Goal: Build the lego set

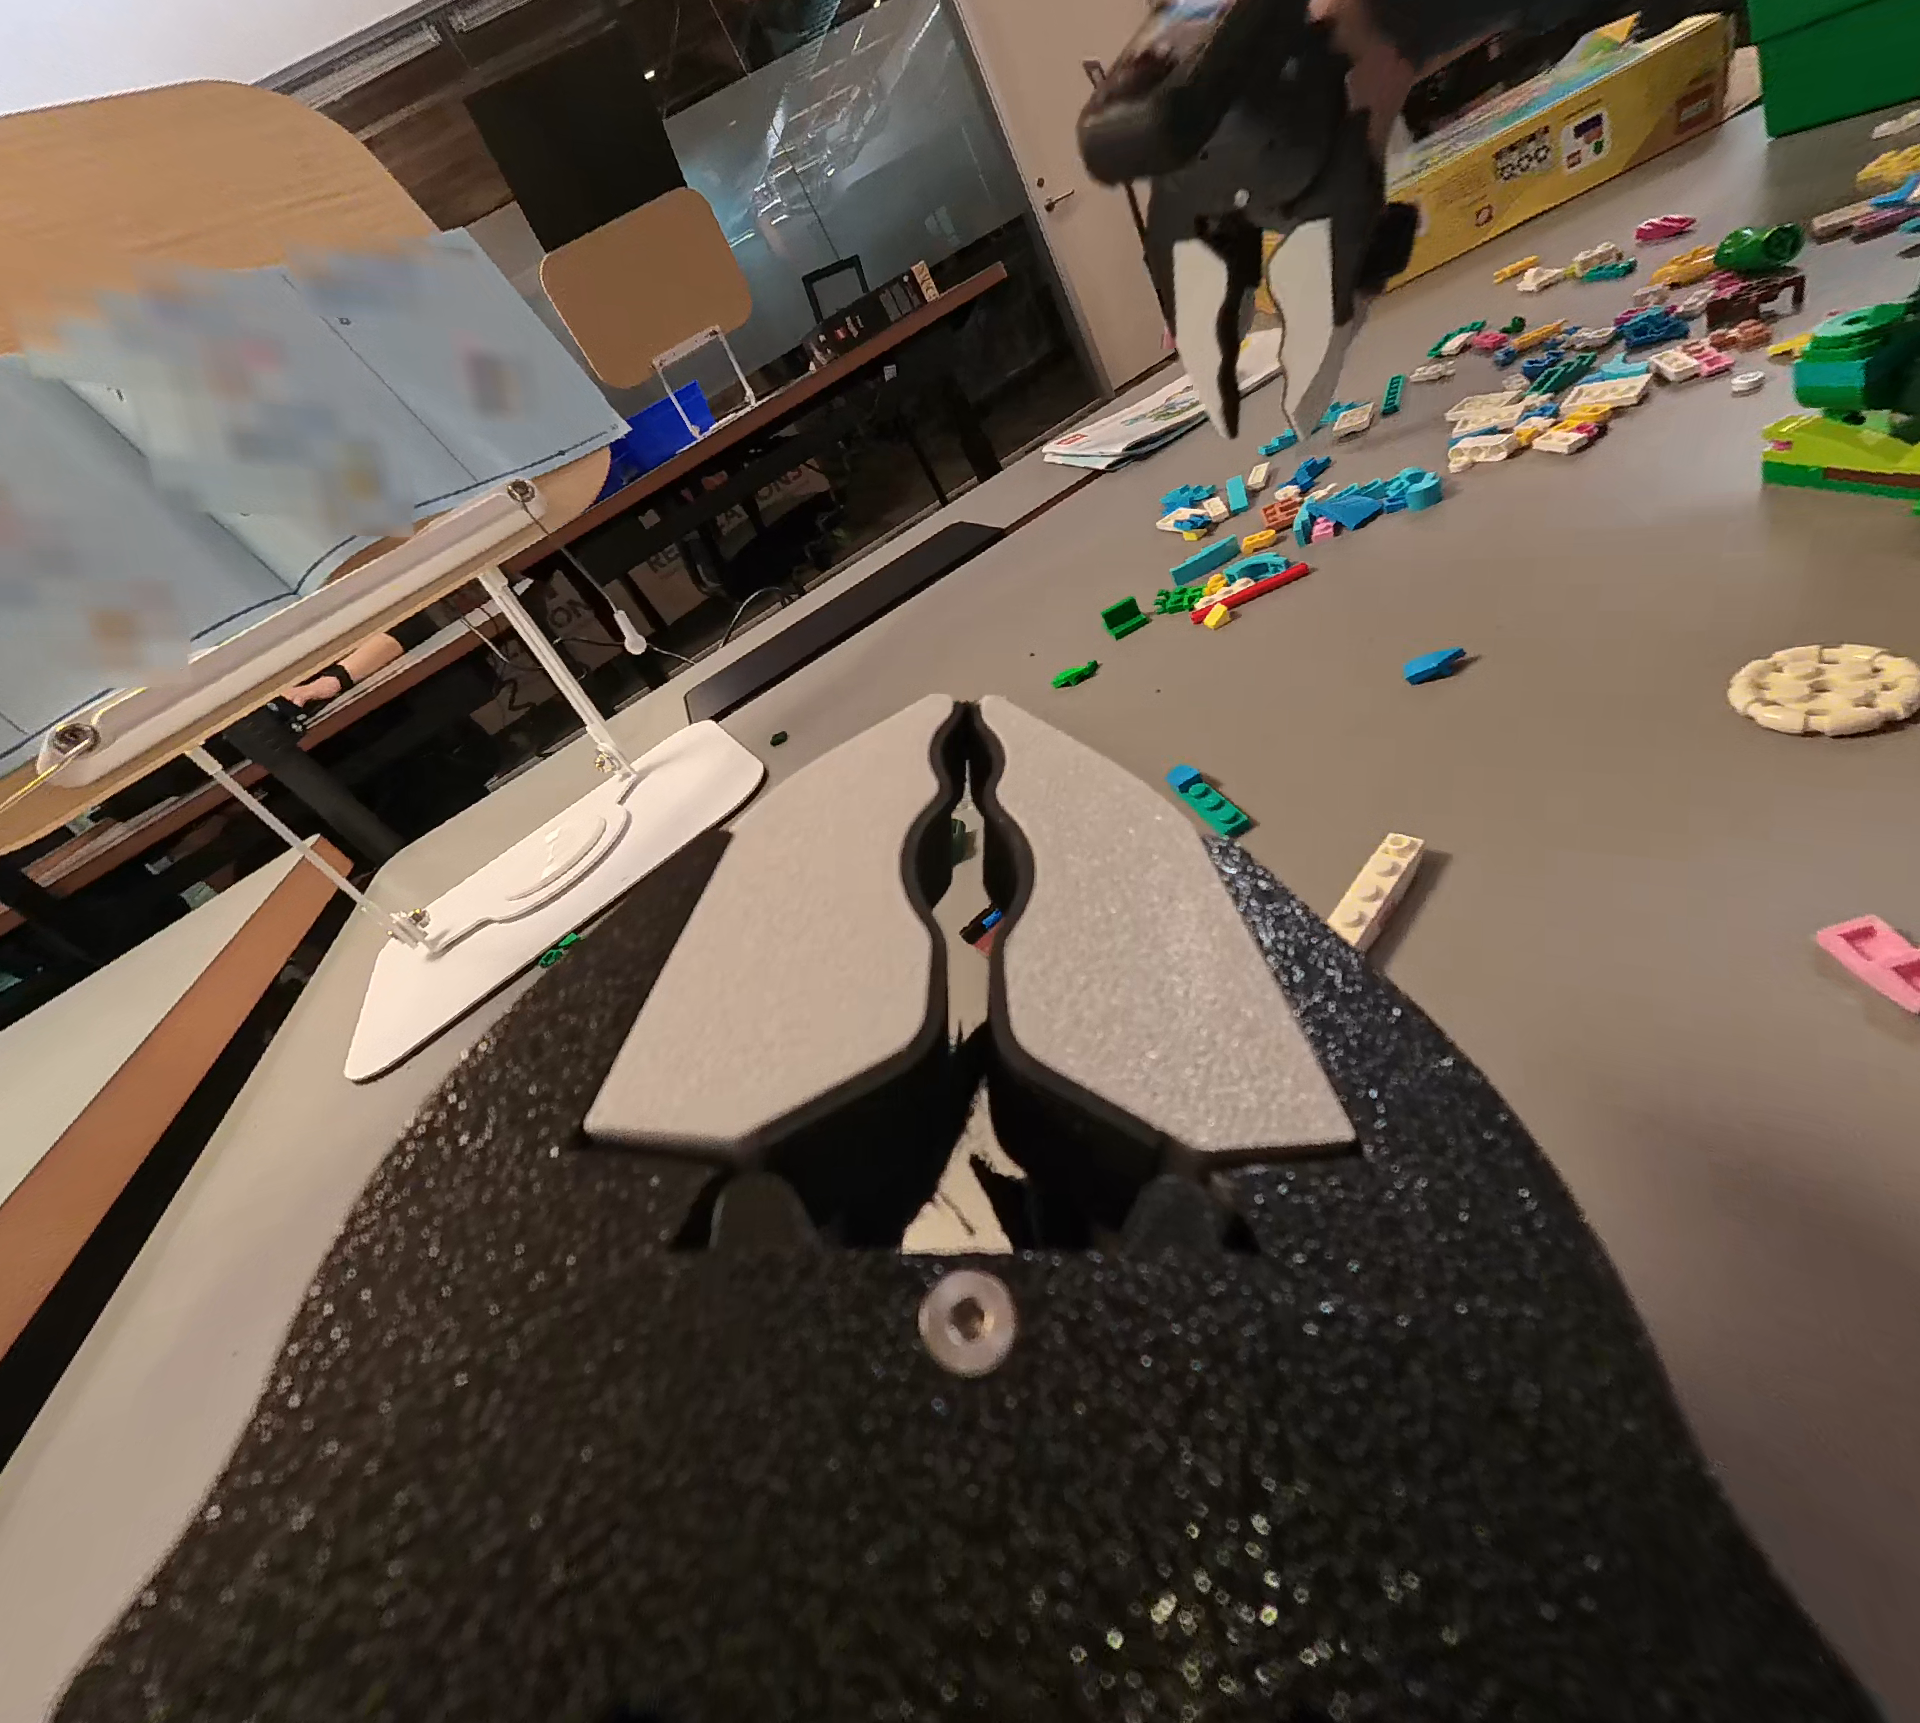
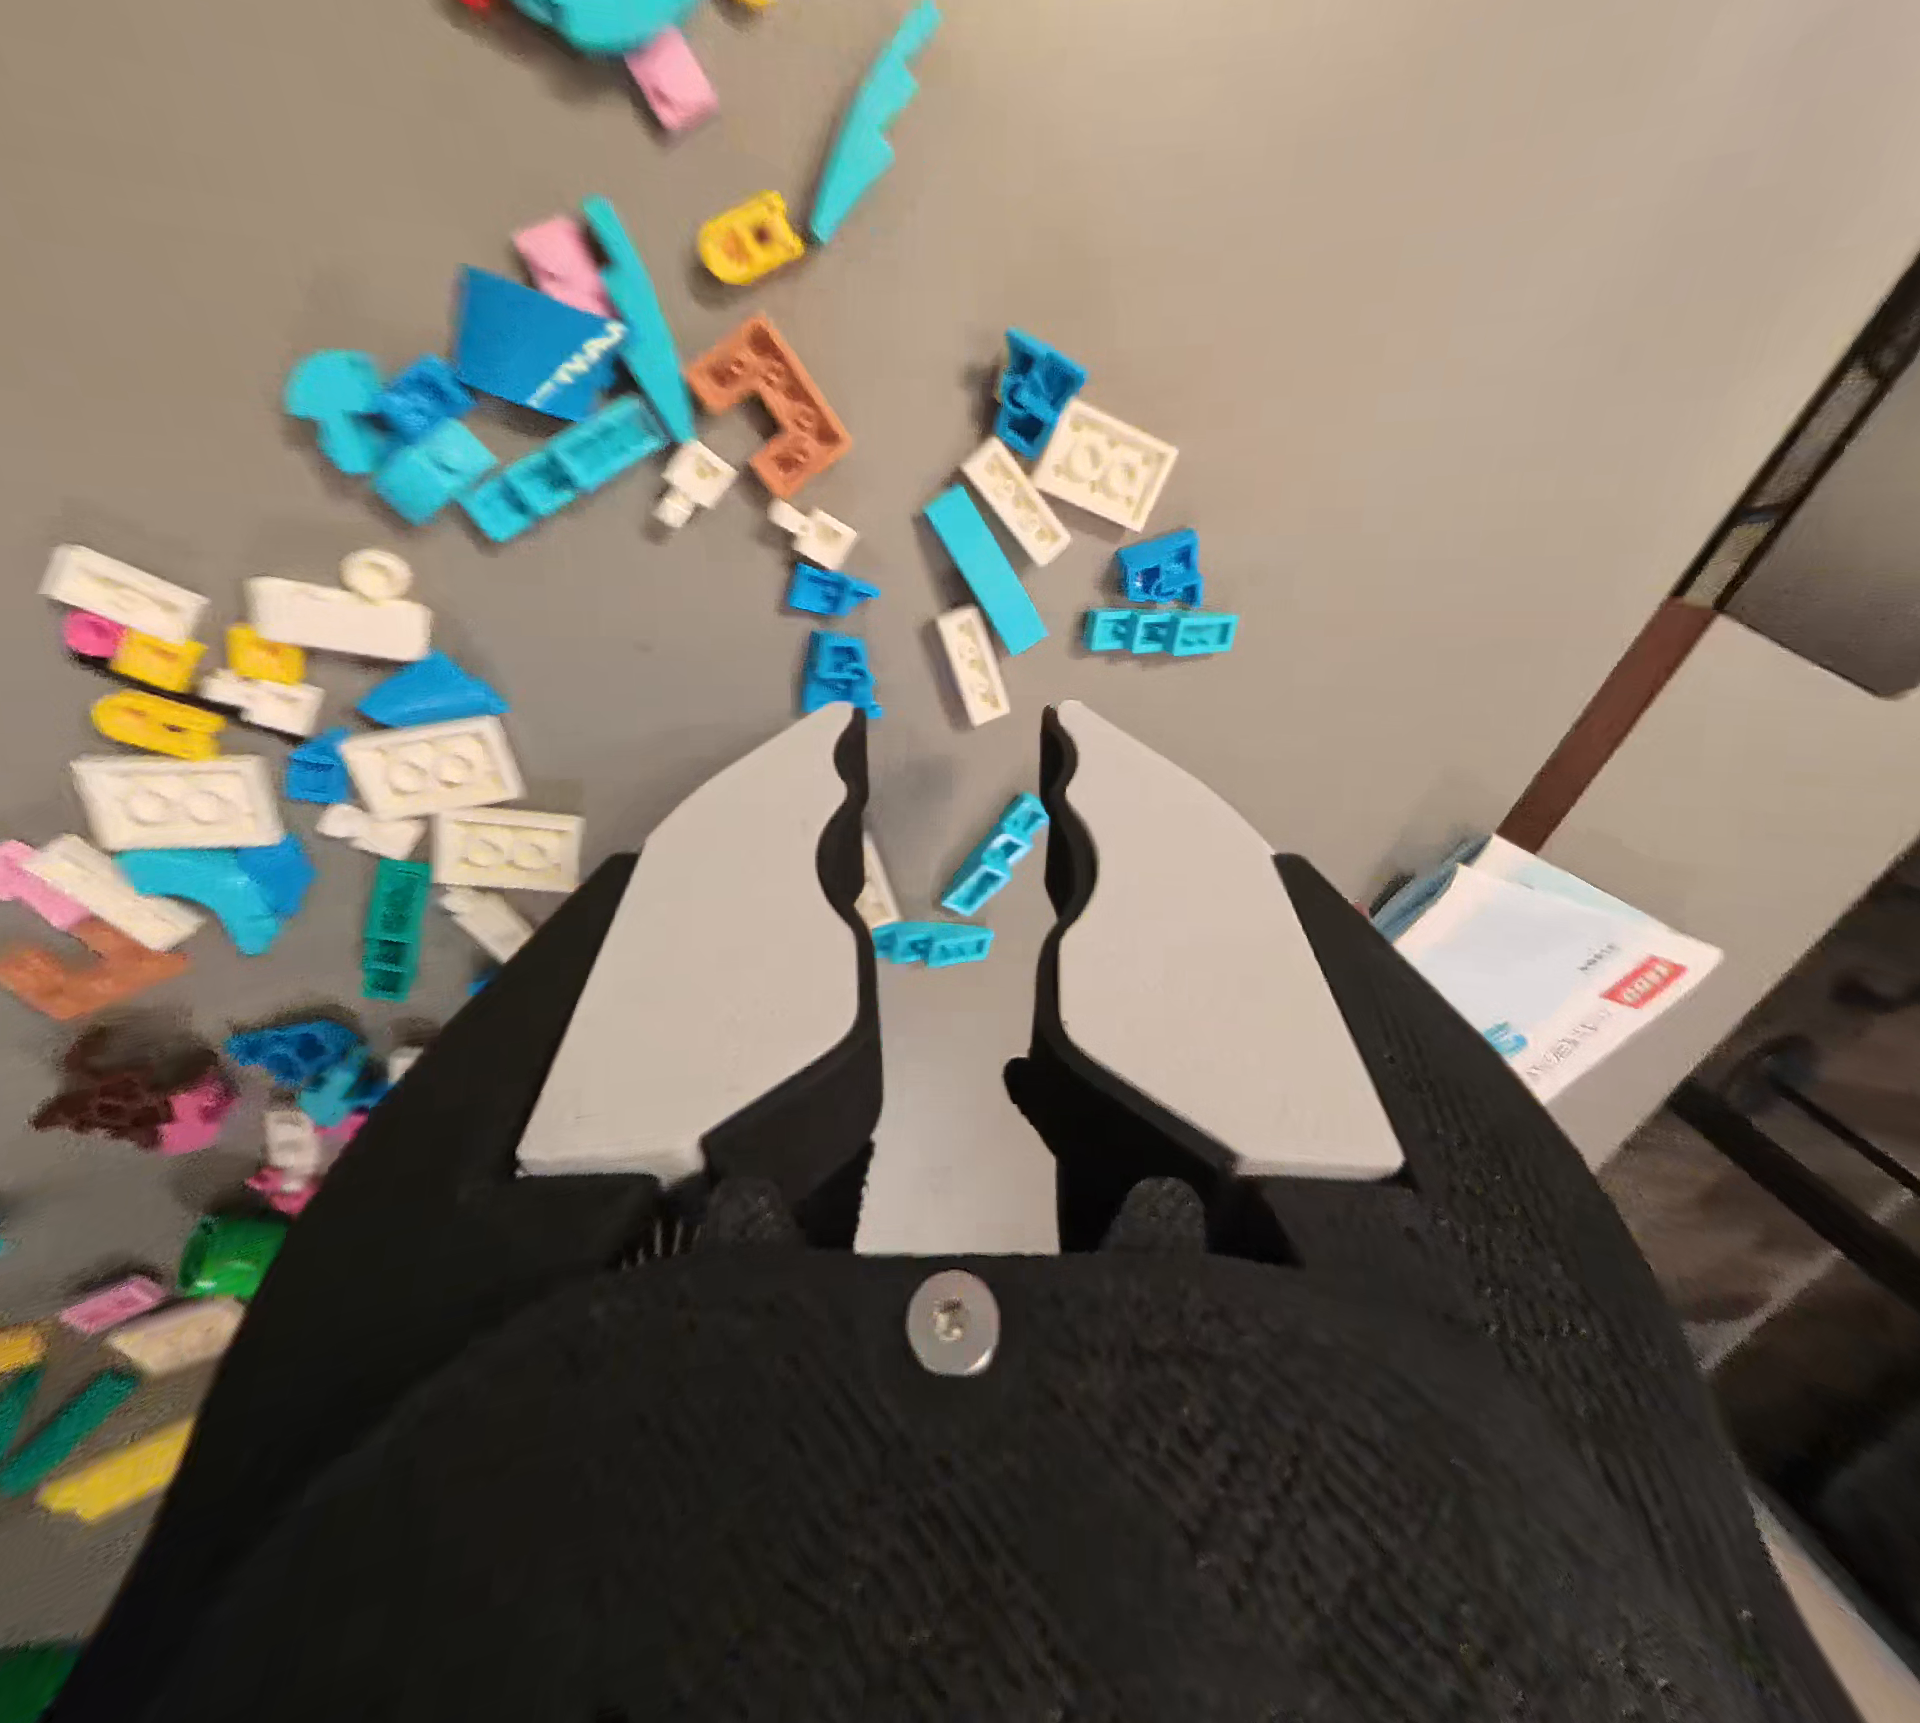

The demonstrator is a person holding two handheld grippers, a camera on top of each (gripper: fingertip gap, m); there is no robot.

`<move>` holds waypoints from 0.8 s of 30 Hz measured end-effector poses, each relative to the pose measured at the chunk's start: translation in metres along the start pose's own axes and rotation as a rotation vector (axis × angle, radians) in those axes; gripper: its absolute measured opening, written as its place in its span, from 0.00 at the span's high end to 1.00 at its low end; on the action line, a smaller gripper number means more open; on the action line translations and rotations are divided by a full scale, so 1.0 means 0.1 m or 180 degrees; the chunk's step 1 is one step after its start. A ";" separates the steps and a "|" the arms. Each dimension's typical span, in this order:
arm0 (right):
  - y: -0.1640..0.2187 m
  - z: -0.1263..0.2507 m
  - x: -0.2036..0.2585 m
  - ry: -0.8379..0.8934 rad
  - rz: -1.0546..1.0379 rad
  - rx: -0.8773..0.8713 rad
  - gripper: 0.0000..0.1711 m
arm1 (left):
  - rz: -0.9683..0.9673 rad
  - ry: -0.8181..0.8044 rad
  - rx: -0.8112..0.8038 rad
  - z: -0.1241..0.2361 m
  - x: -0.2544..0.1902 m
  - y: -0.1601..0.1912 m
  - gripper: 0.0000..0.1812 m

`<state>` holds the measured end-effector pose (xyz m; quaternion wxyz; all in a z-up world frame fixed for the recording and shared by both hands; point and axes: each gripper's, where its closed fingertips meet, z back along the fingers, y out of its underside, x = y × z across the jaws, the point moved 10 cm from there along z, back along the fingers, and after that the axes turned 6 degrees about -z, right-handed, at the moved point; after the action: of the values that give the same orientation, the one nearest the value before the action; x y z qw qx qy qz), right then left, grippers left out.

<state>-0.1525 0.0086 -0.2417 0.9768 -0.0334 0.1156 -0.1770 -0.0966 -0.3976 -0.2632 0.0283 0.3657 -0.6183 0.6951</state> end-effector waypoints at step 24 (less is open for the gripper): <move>-1.09 0.84 1.15 0.2405 0.1594 -0.1666 0.96 | 0.1105 0.0667 -0.0288 -0.17 -0.04 -0.26 0.93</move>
<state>-0.0643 -0.1319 -0.1736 0.8383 -0.1816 0.5048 0.0971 -0.0885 -0.3745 -0.2428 -0.0113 0.1777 -0.6963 0.6953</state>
